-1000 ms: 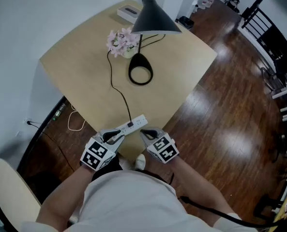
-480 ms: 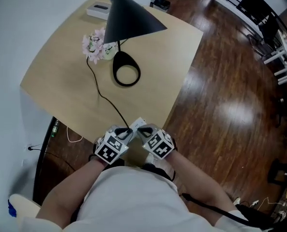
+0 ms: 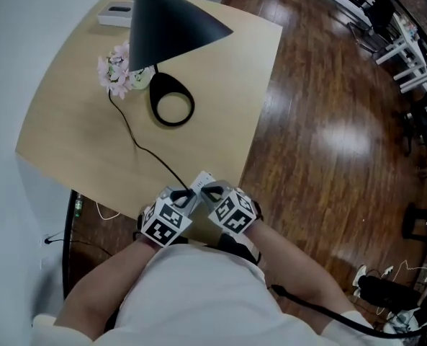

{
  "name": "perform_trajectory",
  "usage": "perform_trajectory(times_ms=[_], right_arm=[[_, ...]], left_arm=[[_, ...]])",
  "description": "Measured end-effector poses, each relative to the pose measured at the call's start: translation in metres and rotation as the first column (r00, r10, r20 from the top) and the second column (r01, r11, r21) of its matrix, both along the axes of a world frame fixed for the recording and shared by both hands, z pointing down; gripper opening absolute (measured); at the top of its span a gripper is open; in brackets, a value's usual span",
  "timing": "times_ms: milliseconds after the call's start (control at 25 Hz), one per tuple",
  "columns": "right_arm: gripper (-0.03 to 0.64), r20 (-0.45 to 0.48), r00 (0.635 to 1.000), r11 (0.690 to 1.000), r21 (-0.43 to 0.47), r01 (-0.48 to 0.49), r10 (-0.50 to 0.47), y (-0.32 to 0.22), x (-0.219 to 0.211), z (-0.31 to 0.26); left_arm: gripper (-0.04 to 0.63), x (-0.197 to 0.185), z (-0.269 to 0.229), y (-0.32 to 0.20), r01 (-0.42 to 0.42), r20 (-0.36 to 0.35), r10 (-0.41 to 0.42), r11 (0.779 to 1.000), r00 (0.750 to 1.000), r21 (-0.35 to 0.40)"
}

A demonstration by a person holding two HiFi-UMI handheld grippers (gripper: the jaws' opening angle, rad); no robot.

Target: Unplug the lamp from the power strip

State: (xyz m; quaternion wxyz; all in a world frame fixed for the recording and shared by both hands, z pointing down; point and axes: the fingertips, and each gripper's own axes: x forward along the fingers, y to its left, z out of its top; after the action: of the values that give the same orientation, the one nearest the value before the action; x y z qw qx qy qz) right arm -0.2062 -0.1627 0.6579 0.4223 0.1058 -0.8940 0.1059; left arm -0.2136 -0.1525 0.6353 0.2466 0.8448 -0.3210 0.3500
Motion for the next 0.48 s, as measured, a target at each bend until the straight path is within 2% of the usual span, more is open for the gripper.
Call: perform_trajectory(times_ms=[120, 320, 480], right_arm=[[0.006, -0.016, 1.0, 1.0, 0.001, -0.017, 0.017, 0.0, 0.001, 0.001], [0.006, -0.003, 0.998, 0.998, -0.012, -0.056, 0.056, -0.002, 0.002, 0.0], [0.006, 0.0, 0.996, 0.995, -0.023, -0.093, 0.093, -0.001, 0.002, 0.001]], left_arm=[[0.044, 0.001, -0.008, -0.001, -0.021, -0.015, 0.021, 1.0, 1.0, 0.021], [0.041, -0.01, -0.041, -0.012, -0.018, -0.094, 0.025, 0.997, 0.995, 0.073], [0.041, -0.04, -0.046, -0.027, 0.081, -0.167, -0.074, 0.996, 0.983, 0.035]])
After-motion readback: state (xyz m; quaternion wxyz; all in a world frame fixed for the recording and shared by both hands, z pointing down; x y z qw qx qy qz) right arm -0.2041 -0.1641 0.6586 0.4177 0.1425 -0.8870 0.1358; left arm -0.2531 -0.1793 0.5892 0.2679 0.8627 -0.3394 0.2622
